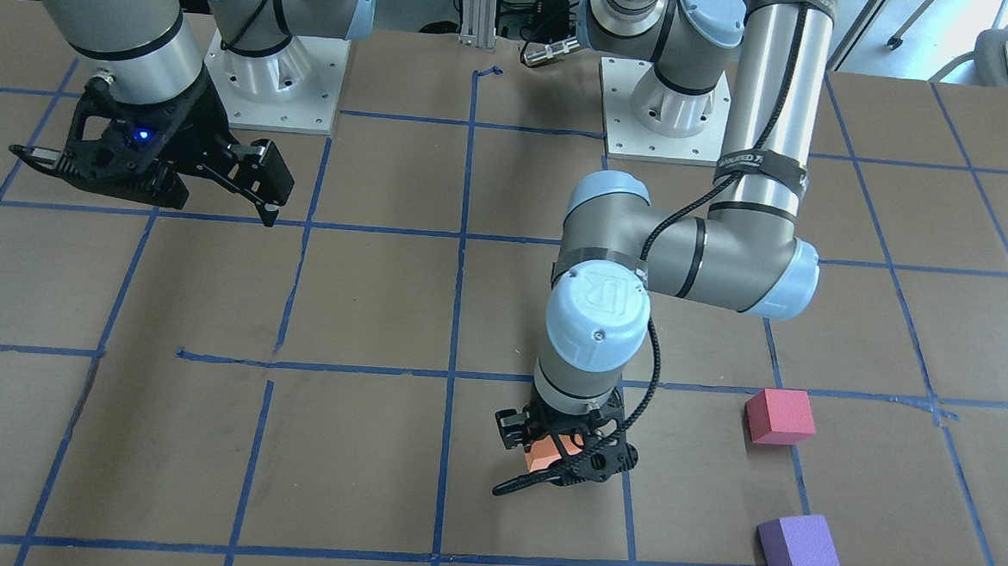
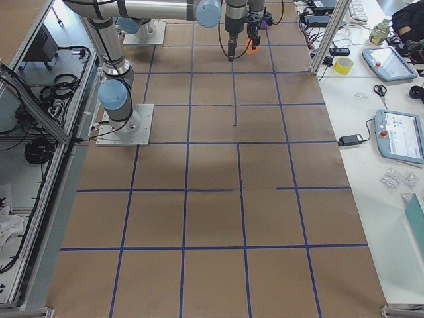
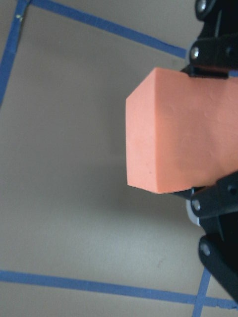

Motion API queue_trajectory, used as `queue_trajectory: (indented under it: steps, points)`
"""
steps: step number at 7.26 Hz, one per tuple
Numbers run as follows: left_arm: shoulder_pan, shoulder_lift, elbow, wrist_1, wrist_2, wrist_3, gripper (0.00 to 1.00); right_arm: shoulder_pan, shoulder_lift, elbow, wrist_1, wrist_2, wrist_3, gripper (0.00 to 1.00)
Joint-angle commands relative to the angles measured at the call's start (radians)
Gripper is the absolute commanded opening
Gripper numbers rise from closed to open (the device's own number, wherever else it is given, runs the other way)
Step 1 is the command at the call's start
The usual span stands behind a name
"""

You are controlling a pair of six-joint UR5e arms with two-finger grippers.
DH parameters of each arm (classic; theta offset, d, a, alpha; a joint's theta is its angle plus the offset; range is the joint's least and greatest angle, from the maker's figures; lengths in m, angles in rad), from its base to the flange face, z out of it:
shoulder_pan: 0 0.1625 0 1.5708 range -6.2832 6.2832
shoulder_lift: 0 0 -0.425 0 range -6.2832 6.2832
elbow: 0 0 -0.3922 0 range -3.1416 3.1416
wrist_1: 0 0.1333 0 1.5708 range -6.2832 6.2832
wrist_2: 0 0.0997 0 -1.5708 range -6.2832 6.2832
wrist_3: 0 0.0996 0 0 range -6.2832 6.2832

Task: Arrange blocks in a line
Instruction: 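Carry the orange cube with the left gripper beside the pink cube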

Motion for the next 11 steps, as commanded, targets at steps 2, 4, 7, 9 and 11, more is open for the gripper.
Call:
queue_trajectory:
  steps: [2, 4, 7, 9, 11]
  points:
    - [0.147, 0.026, -0.006, -0.063, -0.051, 0.165, 0.42, 0.001, 0.002, 0.0, -0.001, 0.003, 0.002, 1.0]
    - [0.194, 0.037, -0.005, -0.091, -0.043, 0.294, 0.42, 0.001, 0.002, 0.0, 0.0, 0.005, 0.002, 1.0]
    - [0.287, 0.04, -0.014, -0.096, -0.039, 0.469, 0.42, -0.001, 0.003, 0.0, 0.0, 0.005, 0.002, 1.0]
    - [0.353, 0.015, -0.028, -0.09, -0.017, 0.643, 0.42, 0.001, 0.003, 0.0, 0.0, 0.005, 0.002, 1.0]
    - [0.372, 0.018, -0.029, -0.084, 0.002, 0.685, 0.42, -0.001, 0.003, 0.0, -0.001, 0.005, 0.002, 1.0]
